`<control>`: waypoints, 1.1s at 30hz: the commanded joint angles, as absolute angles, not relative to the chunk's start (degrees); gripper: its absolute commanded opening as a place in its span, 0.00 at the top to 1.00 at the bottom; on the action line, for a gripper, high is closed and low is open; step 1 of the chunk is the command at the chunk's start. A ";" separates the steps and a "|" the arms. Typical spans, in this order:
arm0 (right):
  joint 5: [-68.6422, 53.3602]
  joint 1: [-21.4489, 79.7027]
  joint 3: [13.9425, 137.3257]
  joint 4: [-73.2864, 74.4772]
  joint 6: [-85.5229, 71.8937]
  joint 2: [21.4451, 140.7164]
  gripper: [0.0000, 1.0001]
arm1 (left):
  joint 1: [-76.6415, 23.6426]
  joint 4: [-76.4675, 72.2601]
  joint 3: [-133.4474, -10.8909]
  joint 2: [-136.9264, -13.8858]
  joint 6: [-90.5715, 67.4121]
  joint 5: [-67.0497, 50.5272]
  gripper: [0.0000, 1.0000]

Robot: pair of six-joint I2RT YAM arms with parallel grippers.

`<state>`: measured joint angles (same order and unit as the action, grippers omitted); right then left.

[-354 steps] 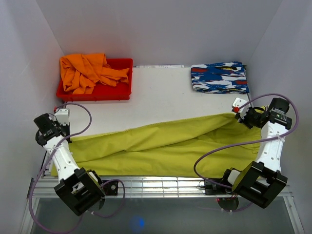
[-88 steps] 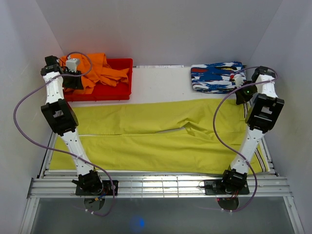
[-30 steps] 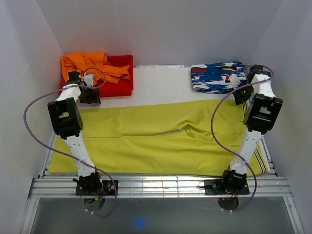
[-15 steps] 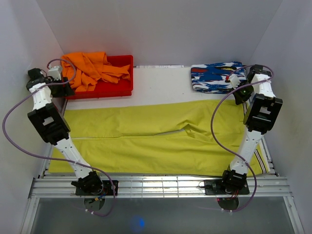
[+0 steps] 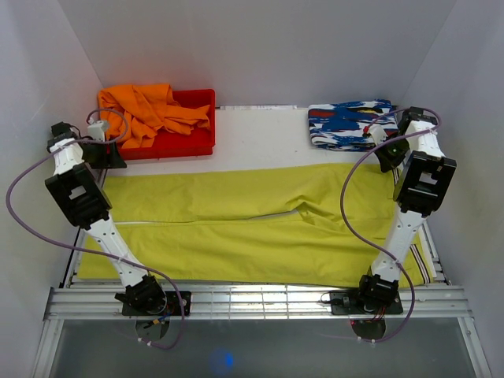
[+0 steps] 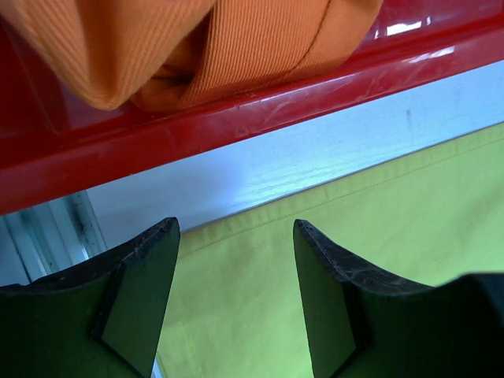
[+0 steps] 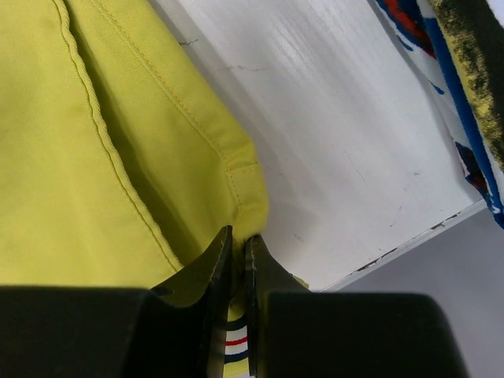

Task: Fold and stack the trousers
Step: Fold the trousers

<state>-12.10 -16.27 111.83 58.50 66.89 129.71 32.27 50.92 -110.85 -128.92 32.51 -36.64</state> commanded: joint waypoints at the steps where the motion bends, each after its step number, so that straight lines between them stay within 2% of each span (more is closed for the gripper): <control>1: -11.16 -16.00 112.06 61.70 71.45 129.29 0.92 | 32.70 51.94 -111.97 -129.20 37.26 -38.49 0.30; 12: -10.28 -16.00 112.76 61.79 72.16 129.81 0.92 | 32.87 54.84 -106.45 -129.11 55.87 -31.22 0.33; 18: -9.32 -15.56 113.38 62.31 72.95 130.34 0.92 | 32.87 56.77 -107.83 -132.61 58.36 -29.18 0.34; 22: -8.53 -15.47 113.03 62.67 74.09 130.43 0.92 | 32.78 60.55 -110.65 -134.30 62.29 -28.31 0.41; 25: -7.91 -15.56 113.11 62.75 74.71 130.69 0.92 | 32.52 62.92 -109.34 -133.68 65.64 -27.51 0.47; 29: -8.00 -15.29 114.60 62.84 74.97 131.22 0.92 | 32.08 63.99 -108.72 -132.89 66.01 -28.21 0.63; 30: -8.17 -15.29 114.96 62.67 74.97 131.22 0.92 | 31.91 63.98 -109.07 -132.80 65.57 -28.56 0.73; 32: -8.26 -15.21 116.36 62.05 74.62 131.22 0.92 | 31.82 62.68 -111.43 -133.07 62.25 -29.61 0.85; 33: -8.35 -15.29 116.89 61.62 74.53 131.13 0.92 | 31.82 62.32 -112.58 -133.24 61.01 -30.14 0.93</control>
<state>-9.96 -15.62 113.34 59.59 68.38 131.24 32.12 59.81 -110.45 -132.79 63.02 -29.54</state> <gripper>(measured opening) 0.122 0.132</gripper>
